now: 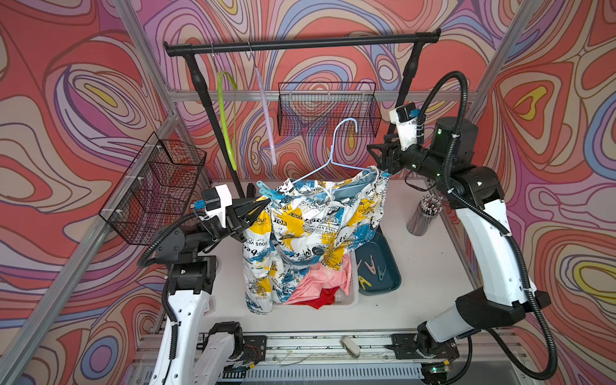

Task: Remove the clothespins securing shorts to the hanger
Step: Adjust the shorts in the basket, then remove the clothespin from the hanger.

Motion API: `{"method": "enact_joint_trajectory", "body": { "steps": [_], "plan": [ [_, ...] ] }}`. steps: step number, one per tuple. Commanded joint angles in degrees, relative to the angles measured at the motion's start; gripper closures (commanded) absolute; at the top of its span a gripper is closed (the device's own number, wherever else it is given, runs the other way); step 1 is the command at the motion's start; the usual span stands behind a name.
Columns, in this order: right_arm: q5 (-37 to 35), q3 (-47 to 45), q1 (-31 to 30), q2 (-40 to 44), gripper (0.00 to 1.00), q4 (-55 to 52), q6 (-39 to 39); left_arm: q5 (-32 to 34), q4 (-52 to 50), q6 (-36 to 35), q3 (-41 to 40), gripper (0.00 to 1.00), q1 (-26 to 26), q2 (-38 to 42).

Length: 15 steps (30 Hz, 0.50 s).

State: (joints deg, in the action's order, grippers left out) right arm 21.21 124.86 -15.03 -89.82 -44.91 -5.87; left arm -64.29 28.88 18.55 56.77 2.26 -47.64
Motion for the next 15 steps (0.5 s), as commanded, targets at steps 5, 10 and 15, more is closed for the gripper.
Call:
{"method": "enact_joint_trajectory", "body": {
  "steps": [5, 10, 15],
  "plan": [
    [48.7, -11.9, 24.1, -1.2, 0.38, 41.1, 32.6, 0.3, -8.2, -7.2, 4.3, 1.00, 0.3, 0.3],
    [58.6, -17.6, 25.1, -1.4, 0.39, 49.1, 34.7, 1.4, -8.6, -7.7, 4.8, 1.00, 0.3, 0.4],
    [64.8, -23.8, 25.1, 0.6, 0.39, 45.9, 28.7, 2.1, -10.2, -8.4, 5.4, 1.00, 0.3, 0.9]
  ]
}}
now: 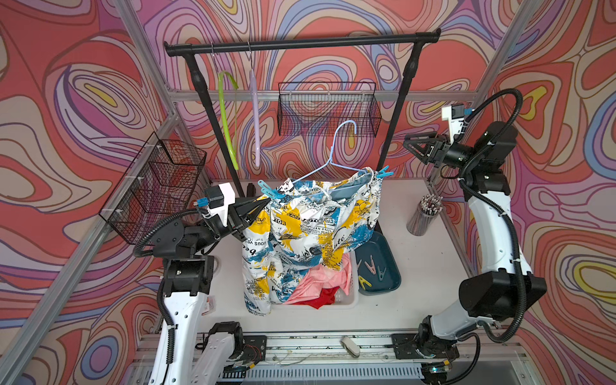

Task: Remove the clothespins securing shorts to the hanger
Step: Remove the clothespin from the hanger.

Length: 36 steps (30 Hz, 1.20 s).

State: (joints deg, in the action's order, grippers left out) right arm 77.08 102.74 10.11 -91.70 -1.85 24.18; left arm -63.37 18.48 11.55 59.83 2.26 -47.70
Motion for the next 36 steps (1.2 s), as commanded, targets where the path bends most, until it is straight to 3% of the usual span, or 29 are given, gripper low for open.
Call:
{"method": "enact_joint_trajectory", "body": {
  "steps": [1, 3, 6, 8, 21, 30, 36],
  "plan": [
    [9.9, -3.1, 0.0, 3.1, 0.39, 1.6, -3.2, 1.2, 0.2, -1.3, 2.2, 1.00, 0.3, 0.9],
    [8.5, -6.1, 0.0, 5.1, 0.38, -3.9, -9.8, 1.3, 0.9, -0.6, 2.1, 1.00, 0.3, 0.9],
    [2.6, -6.3, -0.2, 6.4, 0.38, -20.4, -24.2, 1.1, 3.0, 1.2, 1.8, 1.00, 0.3, 0.9],
    [0.7, -7.3, -0.7, 6.9, 0.38, -24.4, -27.3, 0.8, 3.4, 1.8, 2.0, 1.00, 0.3, 0.5],
    [-1.0, -11.4, -7.1, 8.4, 0.39, -25.0, -31.7, -0.4, 4.6, 4.5, 2.0, 1.00, 0.3, 0.4],
    [-1.7, -17.5, -7.5, 11.9, 0.43, -6.9, -21.7, -1.1, 2.4, 3.5, 2.4, 1.00, 0.4, 0.8],
    [-0.1, -18.4, -7.5, 11.8, 0.50, -2.0, -19.1, -2.2, 0.5, 2.9, 3.4, 1.00, 0.4, 0.4]
  ]
}}
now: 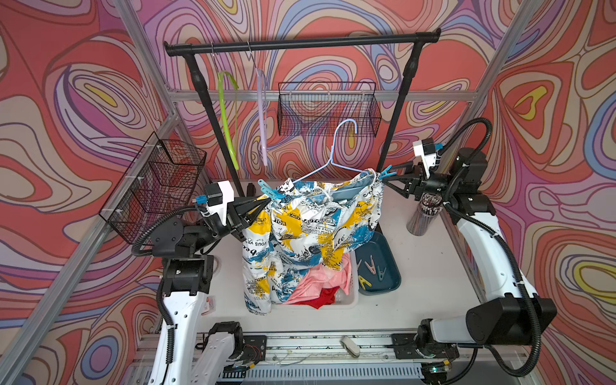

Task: Remove the clothespins securing shorts to the hanger
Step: Remove the clothespin from the hanger.

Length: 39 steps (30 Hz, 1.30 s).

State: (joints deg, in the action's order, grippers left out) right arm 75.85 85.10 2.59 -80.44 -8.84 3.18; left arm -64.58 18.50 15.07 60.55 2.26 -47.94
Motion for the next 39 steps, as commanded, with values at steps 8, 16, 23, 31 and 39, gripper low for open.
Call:
{"method": "enact_joint_trajectory", "body": {
  "steps": [8, 16, 23, 31, 39],
  "plan": [
    [1.7, -1.6, 0.0, 1.3, 0.63, 5.1, 1.1, -0.8, 0.9, 0.0, 3.0, 1.00, 0.3, 0.4],
    [0.9, -1.2, 0.1, 1.1, 0.47, 5.5, -0.2, -2.2, -0.5, -0.3, 3.8, 1.00, 0.3, 0.4],
    [4.4, 0.7, 0.1, -1.4, 0.57, 9.1, 3.0, -2.2, -2.0, -1.4, 3.8, 1.00, 0.3, 0.7],
    [6.4, -3.2, 0.1, 1.2, 0.56, 6.3, 0.8, -1.9, -0.8, -0.7, 3.7, 1.00, 0.3, 0.3],
    [3.7, -5.7, 0.2, 3.4, 0.69, 4.8, -1.0, -1.8, 0.0, 0.3, 4.1, 1.00, 0.3, 0.3]
  ]
}}
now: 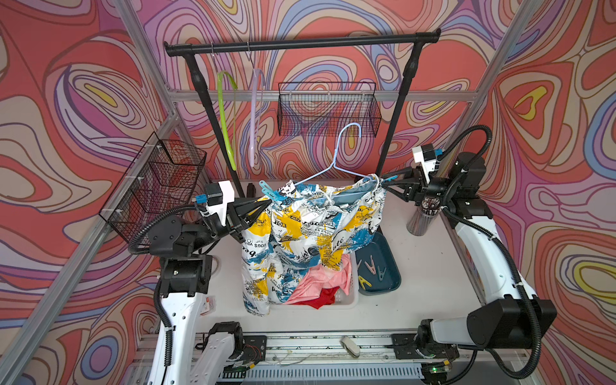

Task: Remove the clothespins securing shorts to the hanger
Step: Remove the clothespin from the hanger.

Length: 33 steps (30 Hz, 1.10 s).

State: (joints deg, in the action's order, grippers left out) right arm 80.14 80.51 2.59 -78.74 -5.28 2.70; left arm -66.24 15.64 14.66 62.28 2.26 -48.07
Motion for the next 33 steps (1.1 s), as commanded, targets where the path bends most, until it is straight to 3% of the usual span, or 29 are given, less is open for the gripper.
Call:
{"method": "enact_joint_trajectory", "body": {
  "steps": [1, 7, 15, 18, 21, 25, 29, 33],
  "plan": [
    [-1.1, -1.4, 0.1, 1.9, 0.69, 3.0, 0.6, -0.1, 2.7, 0.7, 2.5, 1.00, 0.3, 0.5],
    [-5.2, -5.0, 0.3, 3.6, 0.69, 17.1, 8.9, -0.1, 0.4, -0.7, 2.8, 1.00, 0.3, 1.0],
    [-6.5, -5.4, 0.7, 3.6, 0.69, 19.9, 10.9, -0.9, -1.0, -1.4, 3.0, 1.00, 0.3, 0.7],
    [-6.3, -5.3, 0.9, 3.4, 0.79, 20.5, 11.4, -0.9, -1.0, -1.4, 3.0, 1.00, 0.3, 0.7],
    [-5.4, -5.1, 0.9, 3.0, 0.91, 20.7, 12.0, -0.8, -1.0, -1.4, 2.9, 1.00, 0.3, 0.8],
    [-5.5, -6.0, 0.9, 3.1, 1.00, 20.2, 11.9, -0.6, -1.0, -1.5, 3.0, 1.00, 0.3, 0.8],
    [-9.6, -5.9, 1.3, 4.1, 1.00, 15.3, 8.5, -0.5, -1.1, -1.4, 3.2, 1.00, 0.3, 0.7],
    [-19.4, -5.7, 2.6, 7.8, 1.00, 5.6, 1.7, -0.1, -2.5, -2.5, 3.7, 1.00, 0.3, 0.9]
  ]
}}
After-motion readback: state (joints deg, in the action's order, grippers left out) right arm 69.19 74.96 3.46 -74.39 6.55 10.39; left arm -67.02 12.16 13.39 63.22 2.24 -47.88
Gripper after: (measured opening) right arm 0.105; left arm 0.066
